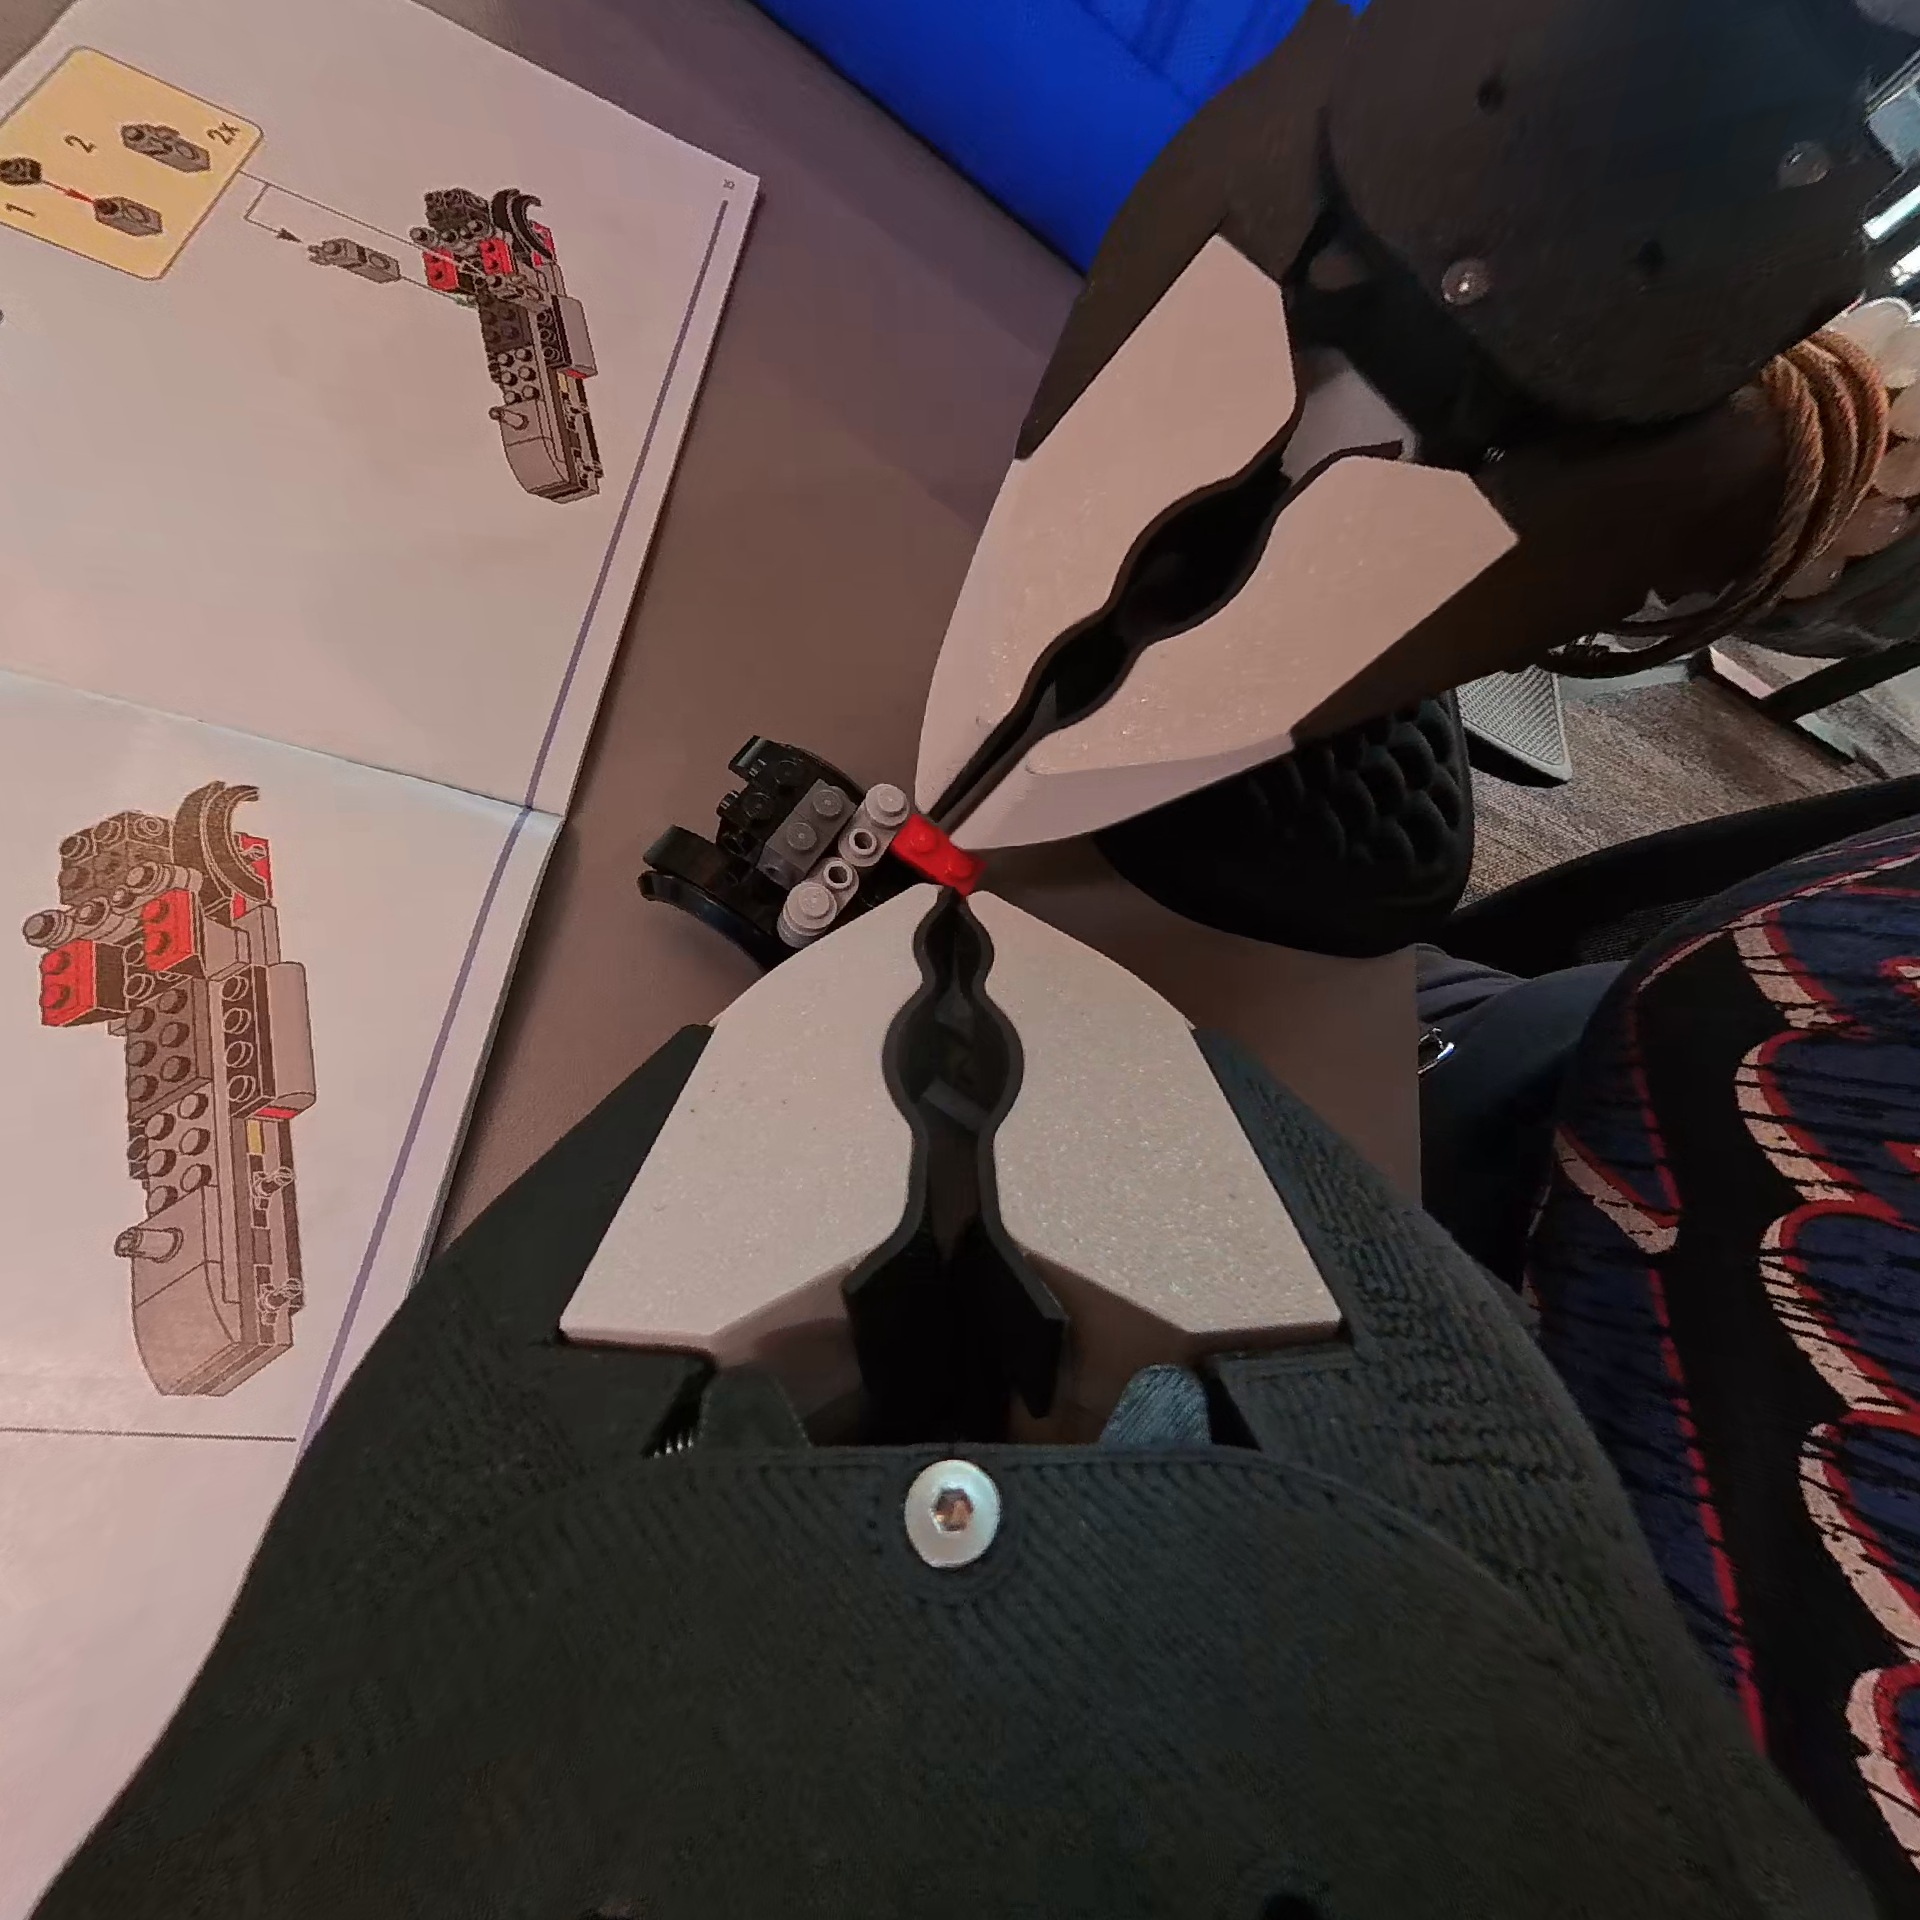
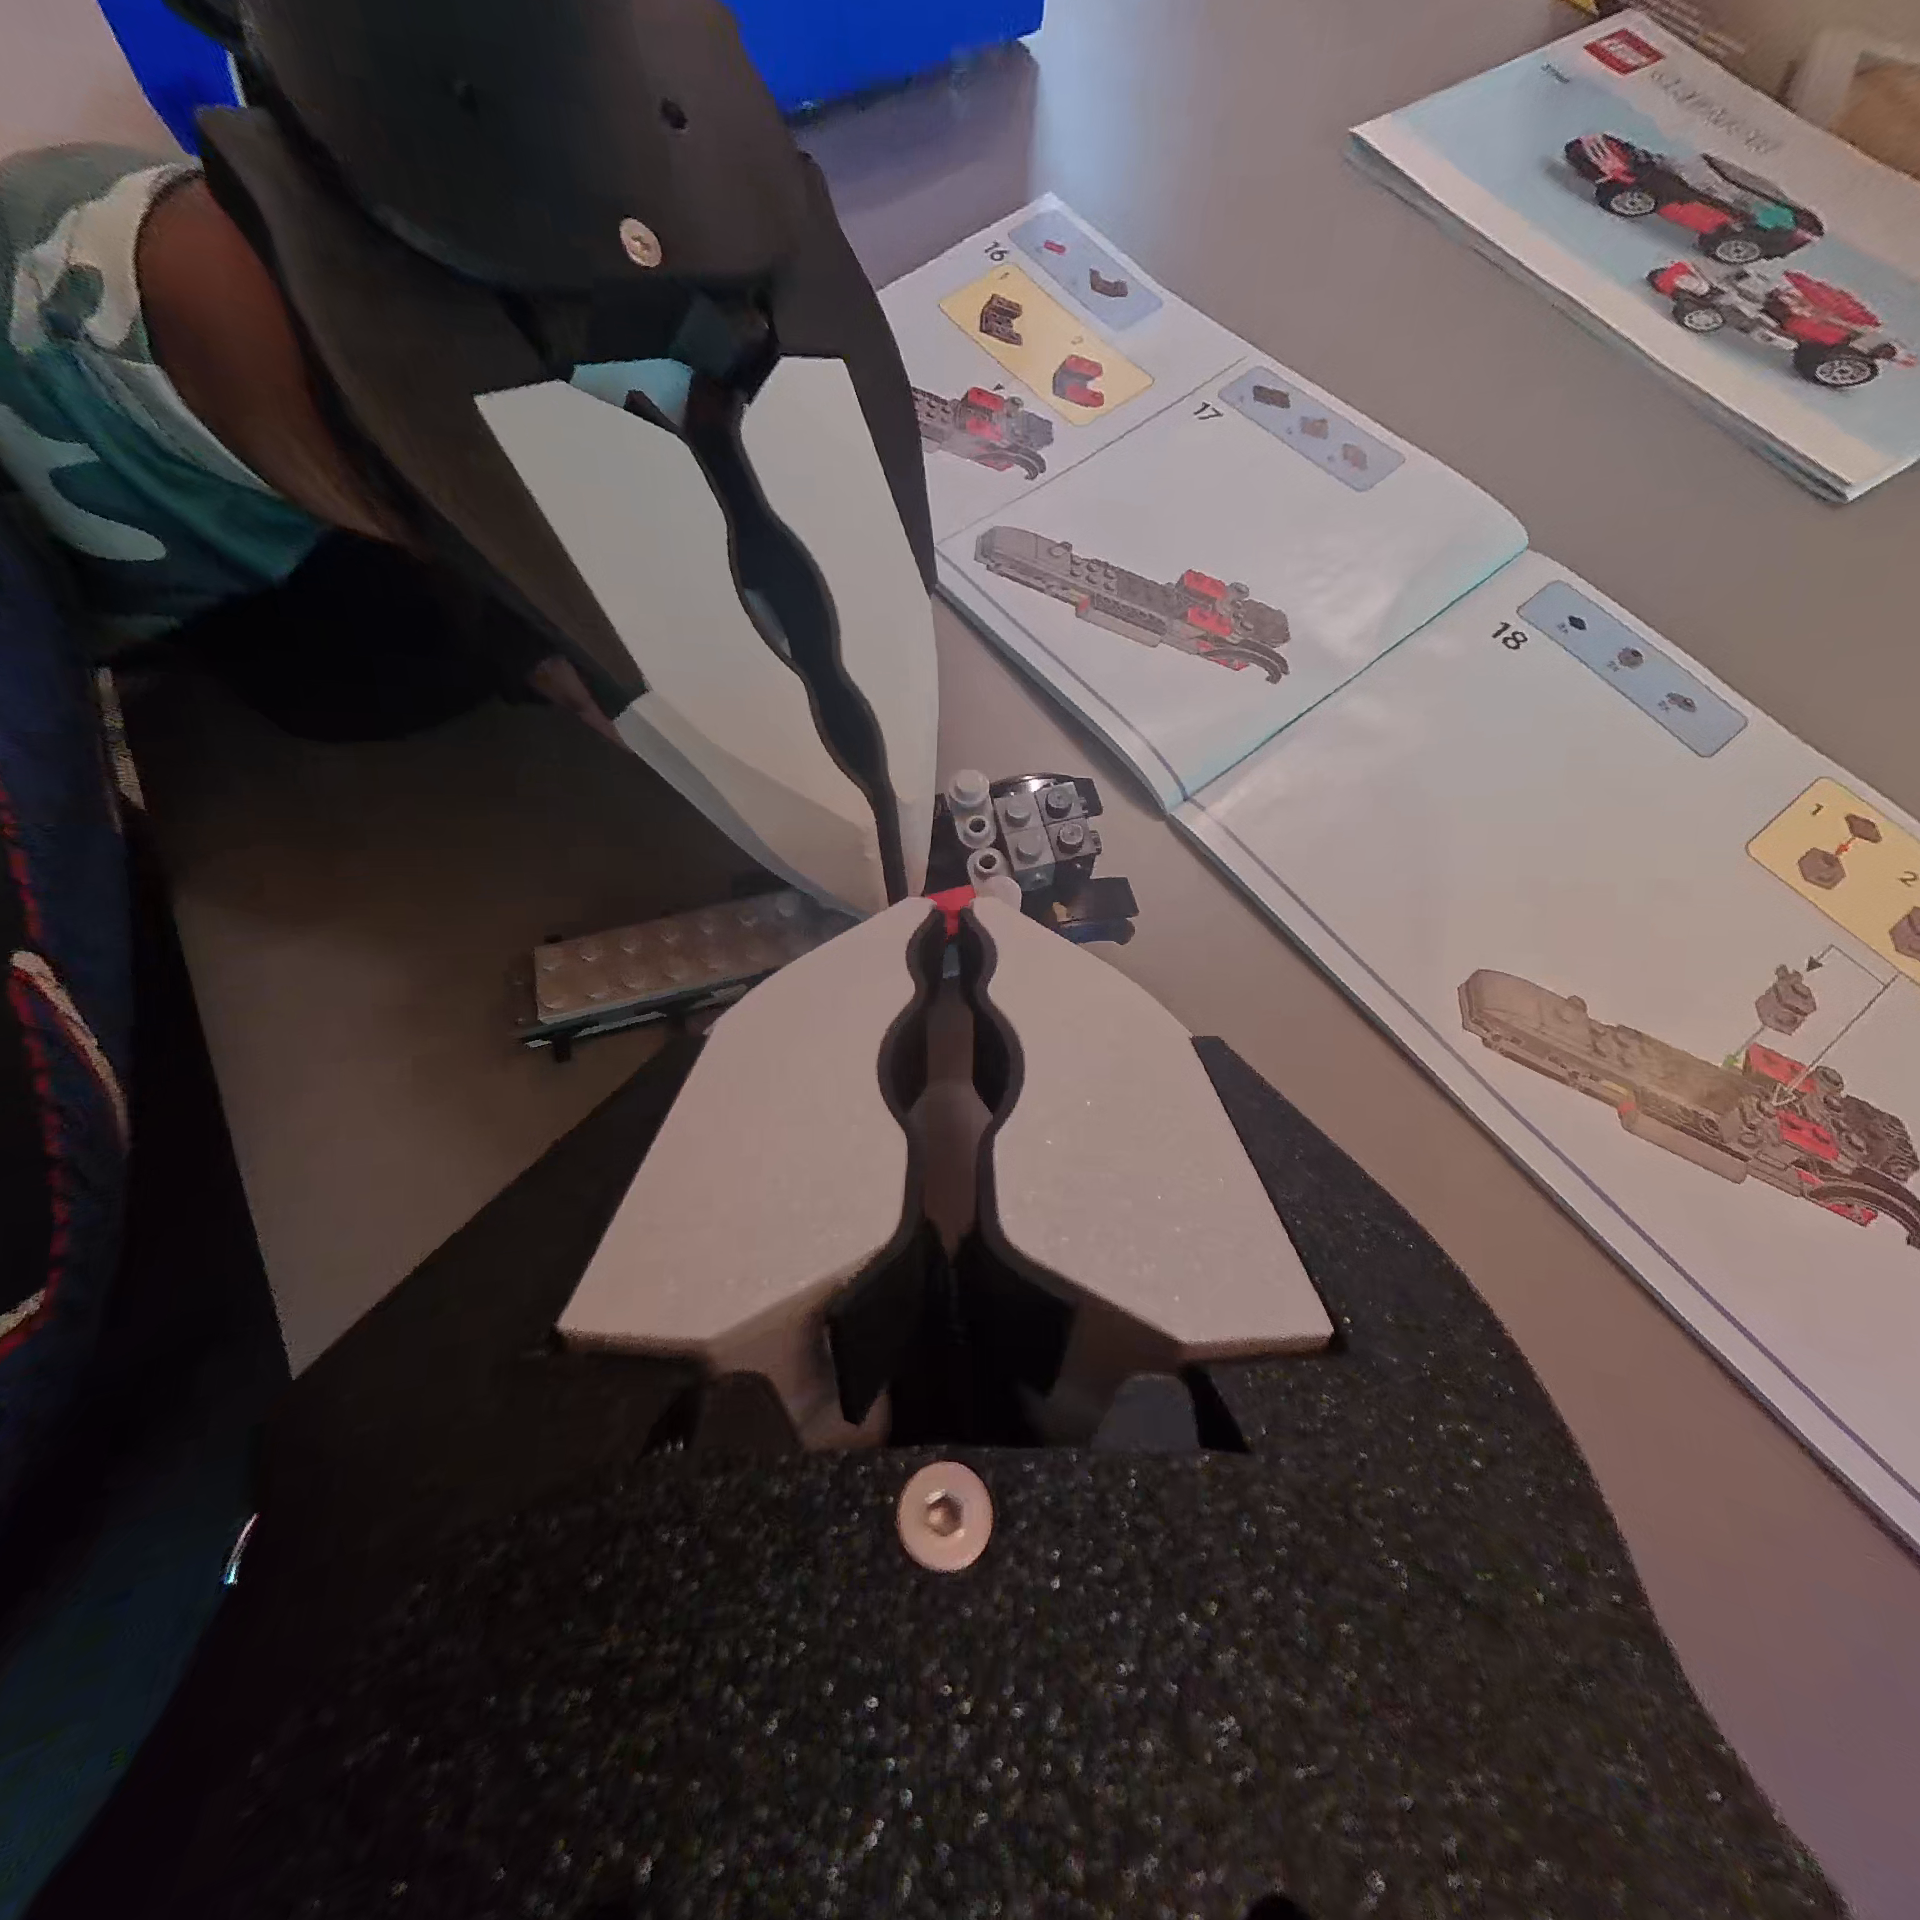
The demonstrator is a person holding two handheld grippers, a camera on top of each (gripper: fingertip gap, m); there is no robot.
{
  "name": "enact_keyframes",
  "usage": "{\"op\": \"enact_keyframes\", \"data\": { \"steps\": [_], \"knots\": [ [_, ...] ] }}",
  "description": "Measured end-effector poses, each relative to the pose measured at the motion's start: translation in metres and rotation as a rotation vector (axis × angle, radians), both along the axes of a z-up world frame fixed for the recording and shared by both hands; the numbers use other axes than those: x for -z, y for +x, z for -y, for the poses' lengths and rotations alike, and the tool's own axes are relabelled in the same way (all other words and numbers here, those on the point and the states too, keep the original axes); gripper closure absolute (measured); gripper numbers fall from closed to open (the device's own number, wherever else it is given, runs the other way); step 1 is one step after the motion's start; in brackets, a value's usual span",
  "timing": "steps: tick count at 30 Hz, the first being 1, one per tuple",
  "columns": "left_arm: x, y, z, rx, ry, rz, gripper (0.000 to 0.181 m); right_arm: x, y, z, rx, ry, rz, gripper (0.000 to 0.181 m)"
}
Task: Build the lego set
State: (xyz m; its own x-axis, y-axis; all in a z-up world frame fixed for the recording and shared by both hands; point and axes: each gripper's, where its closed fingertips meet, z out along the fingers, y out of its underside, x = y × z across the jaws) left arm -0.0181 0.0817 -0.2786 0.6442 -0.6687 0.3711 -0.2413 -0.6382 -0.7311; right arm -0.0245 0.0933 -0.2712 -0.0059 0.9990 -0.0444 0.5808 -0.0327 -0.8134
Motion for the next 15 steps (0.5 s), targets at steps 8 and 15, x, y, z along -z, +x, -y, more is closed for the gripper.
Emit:
{"op": "enact_keyframes", "data": {
  "steps": [8,15],
  "knots": [
    [-0.0003,0.0002,0.0002,0.003,-0.008,0.01,0.18,-0.0001,-0.0001,0.0012,-0.003,0.038,-0.008,0.181],
    [-0.0002,0.0004,0.0005,0.004,0.008,-0.001,0.18,-0.0005,0.0,0.0015,-0.002,0.037,-0.023,0.181]
  ]
}}
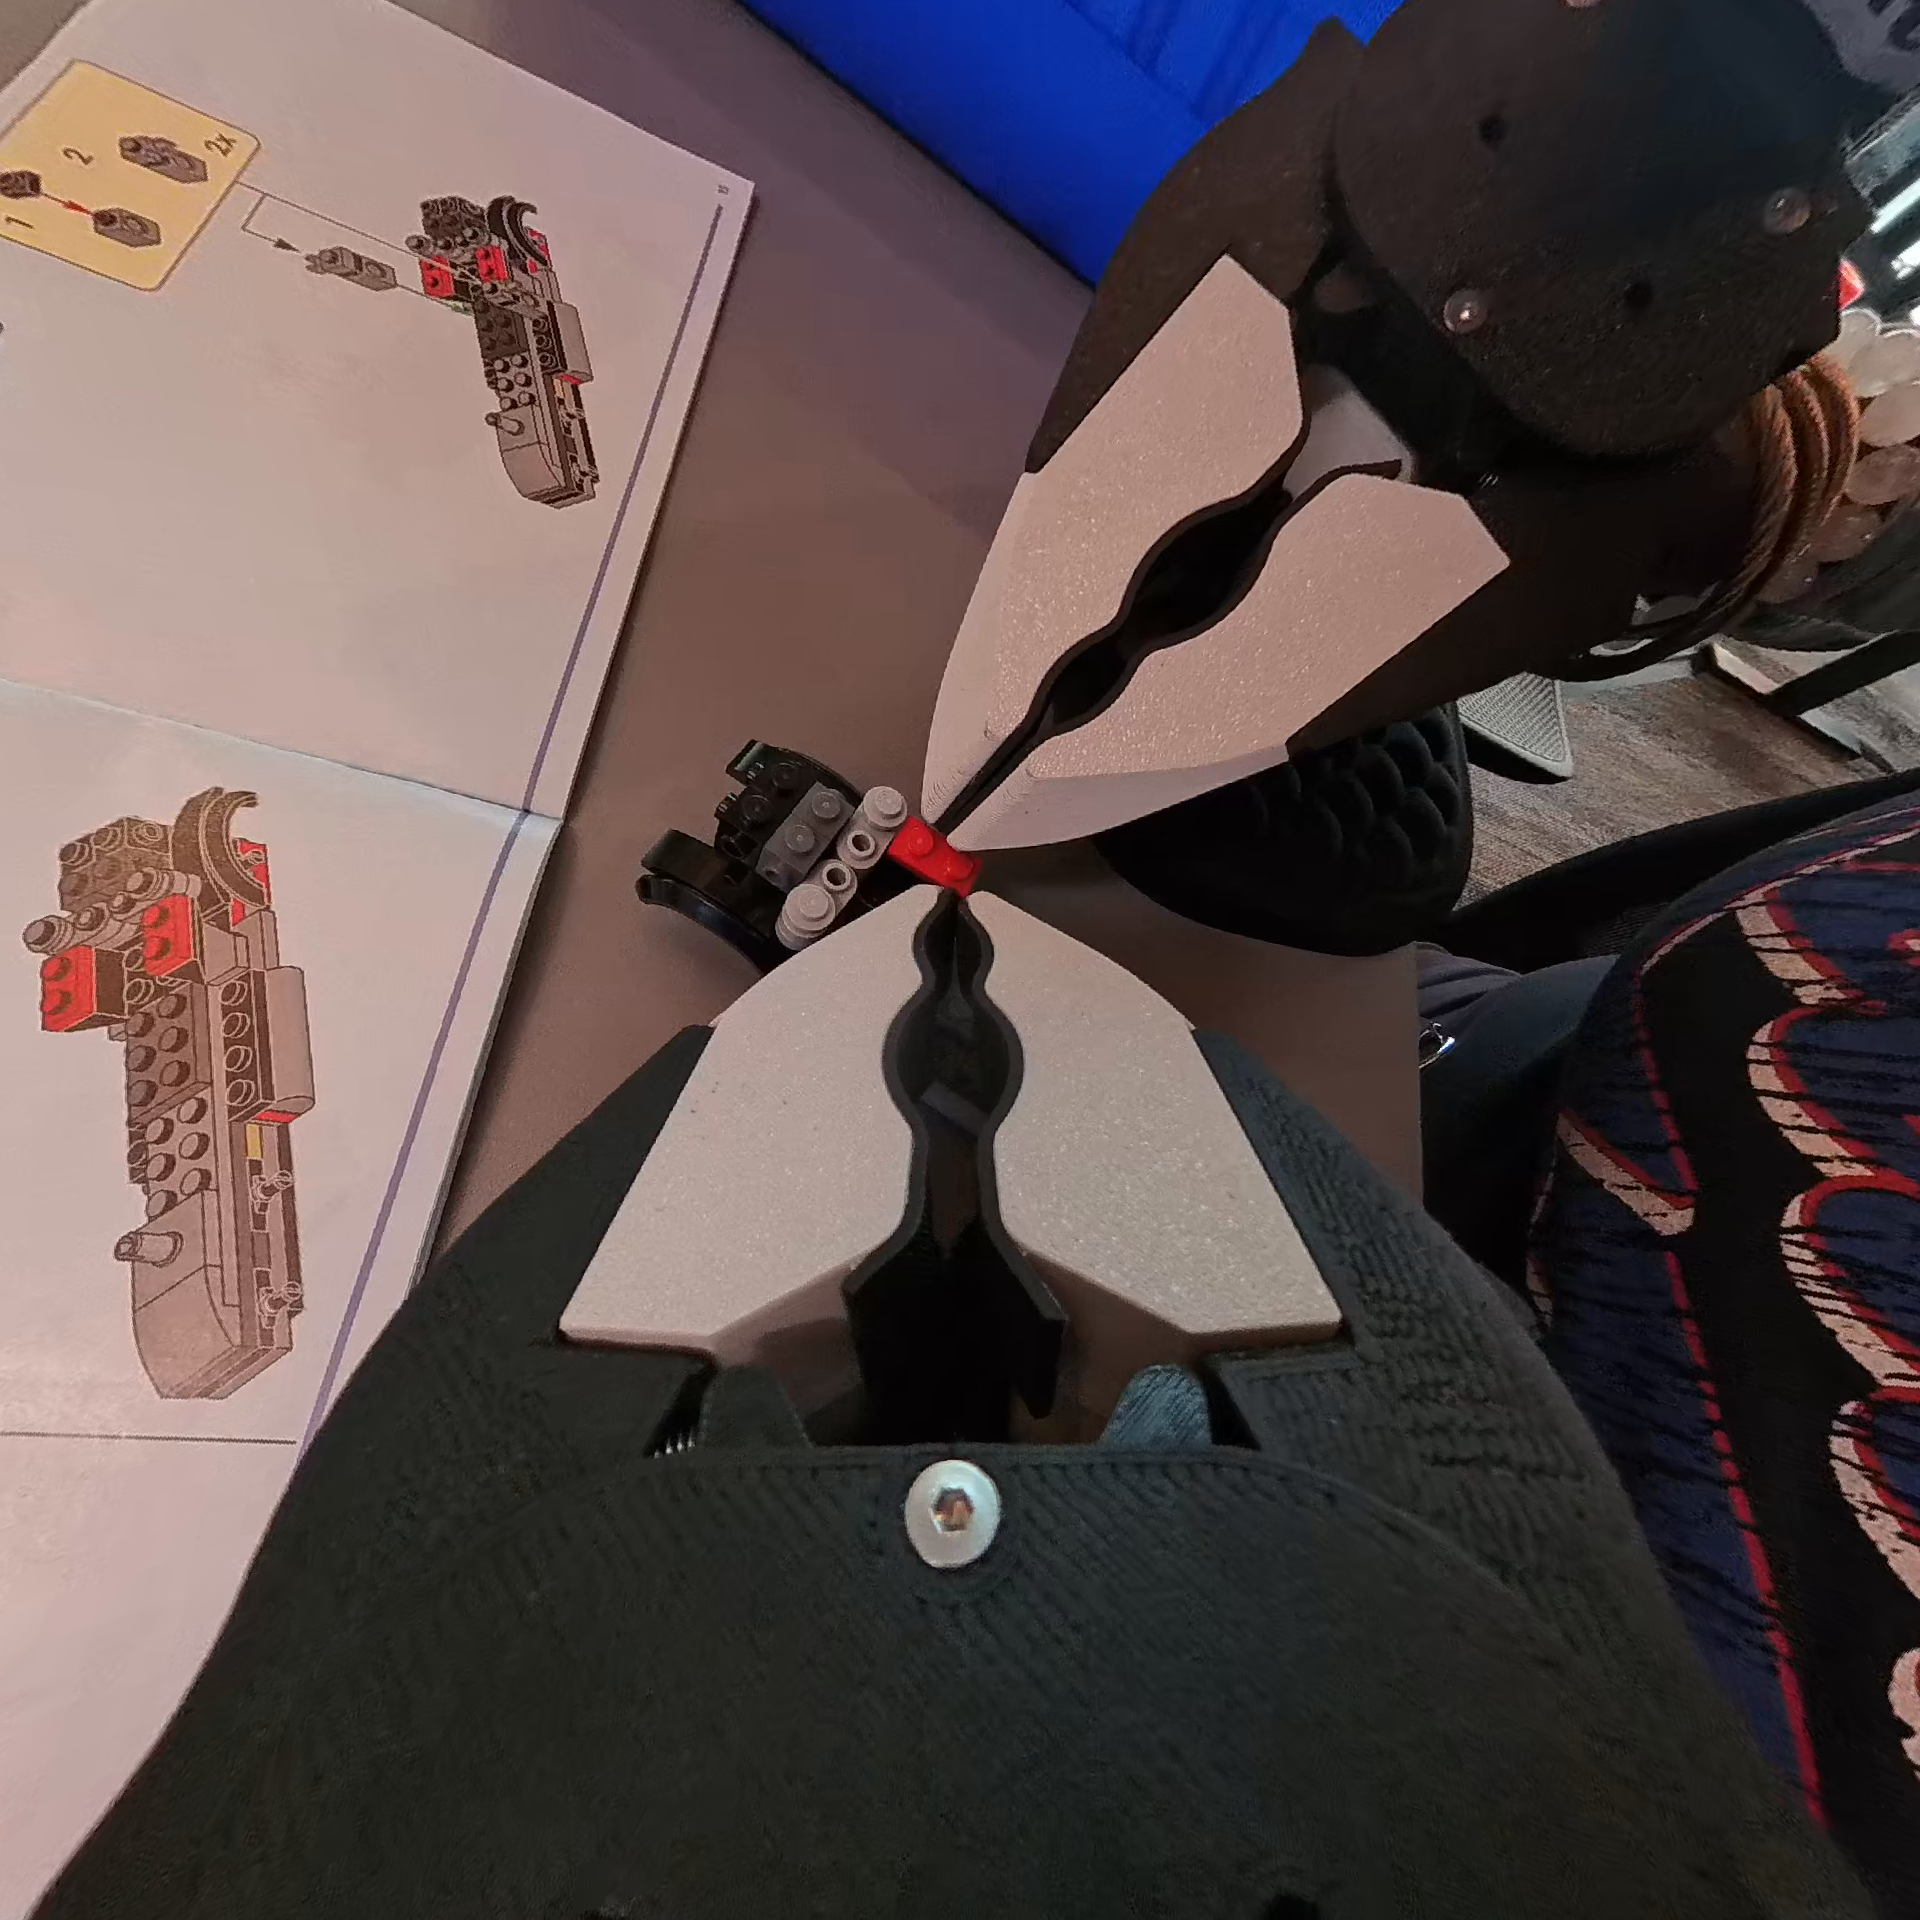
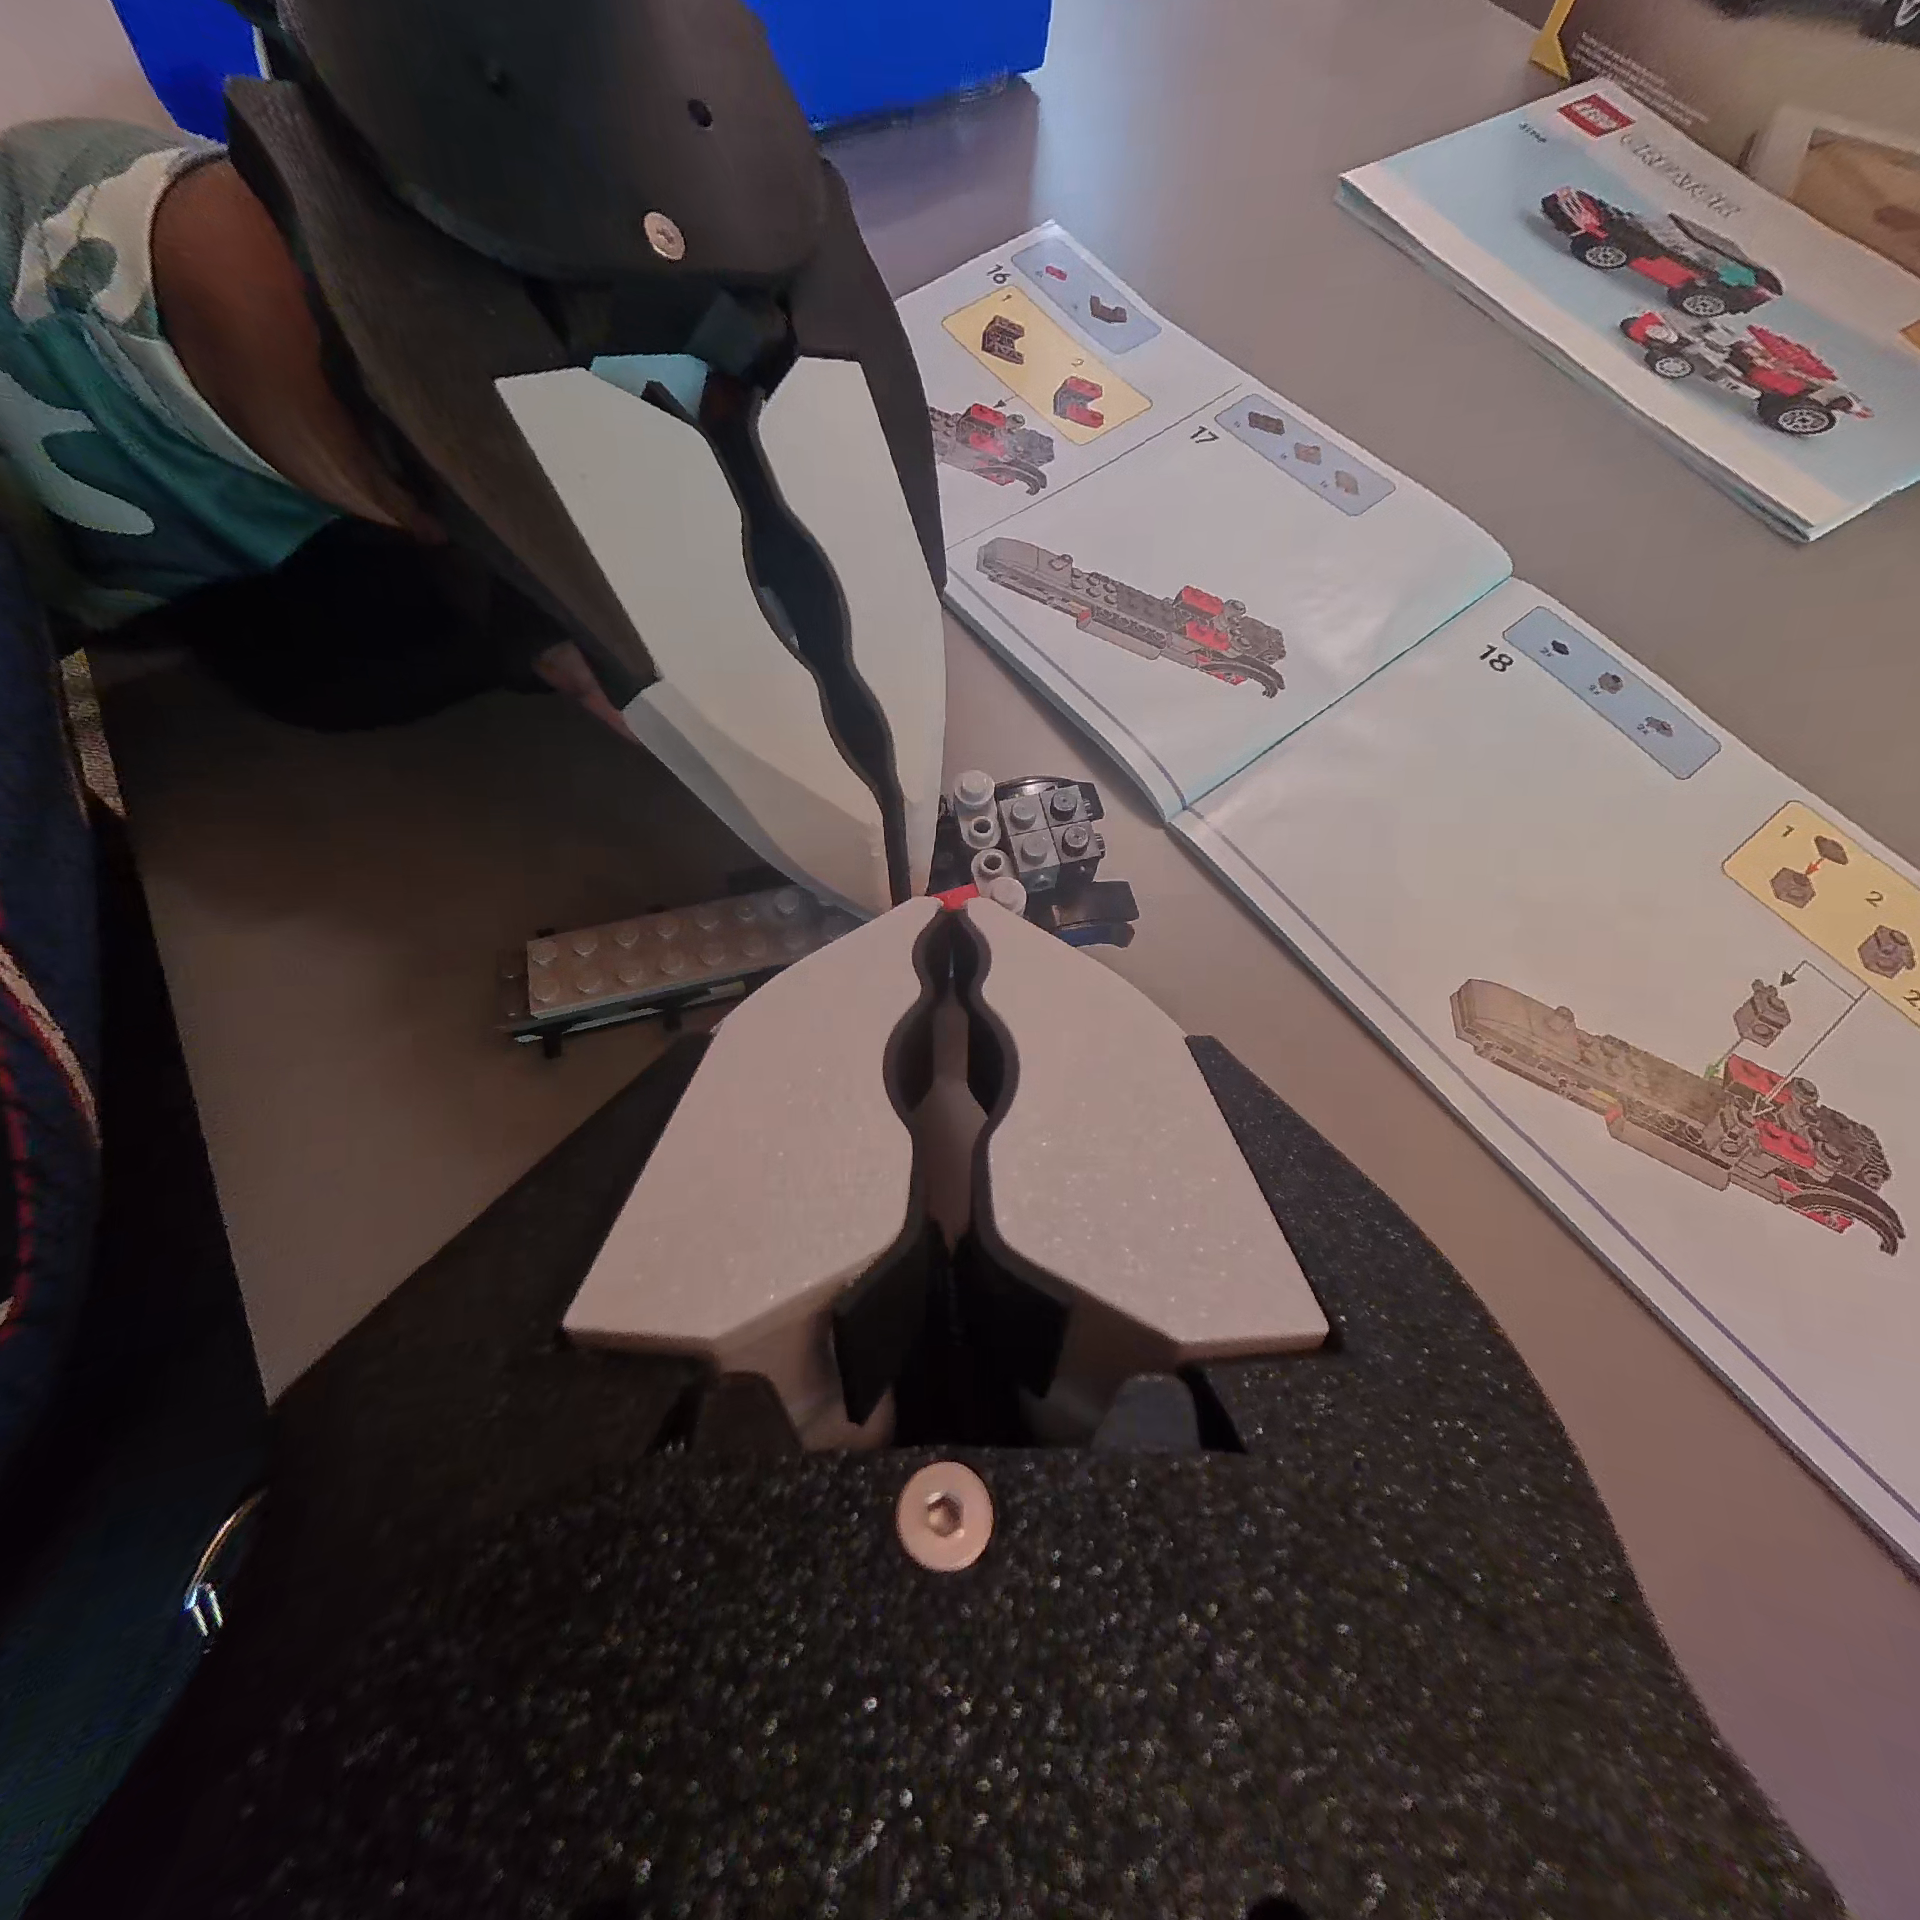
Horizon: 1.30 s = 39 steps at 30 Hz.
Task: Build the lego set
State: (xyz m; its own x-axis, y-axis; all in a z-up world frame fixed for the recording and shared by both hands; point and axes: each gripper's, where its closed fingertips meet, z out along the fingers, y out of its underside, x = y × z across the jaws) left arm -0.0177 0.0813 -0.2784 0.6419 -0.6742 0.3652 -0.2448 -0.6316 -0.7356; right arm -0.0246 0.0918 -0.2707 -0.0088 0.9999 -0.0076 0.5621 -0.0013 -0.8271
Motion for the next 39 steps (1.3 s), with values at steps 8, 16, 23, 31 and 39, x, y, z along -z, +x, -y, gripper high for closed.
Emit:
{"op": "enact_keyframes", "data": {
  "steps": [8,16,23,31,39],
  "knots": [
    [-0.001,0.0,0.0,-0.001,-0.016,0.02,0.18,-0.001,0.0,0.0,0.002,0.001,-0.011,0.181],
    [-0.001,-0.001,-0.001,-0.013,-0.001,0.009,0.179,-0.001,0.0,0.001,-0.011,-0.013,-0.015,0.18],
    [0.0,-0.002,-0.002,-0.02,-0.002,0.003,0.18,0.002,0.0,0.003,-0.03,-0.014,0.008,0.18],
    [0.0,-0.001,-0.002,-0.016,-0.01,0.007,0.18,-0.003,0.0,-0.002,0.003,-0.075,-0.02,0.176],
    [-0.006,0.0,0.0,-0.001,0.011,0.037,0.179,0.015,0.026,-0.013,-0.099,0.057,0.209,0.154]
  ]
}}
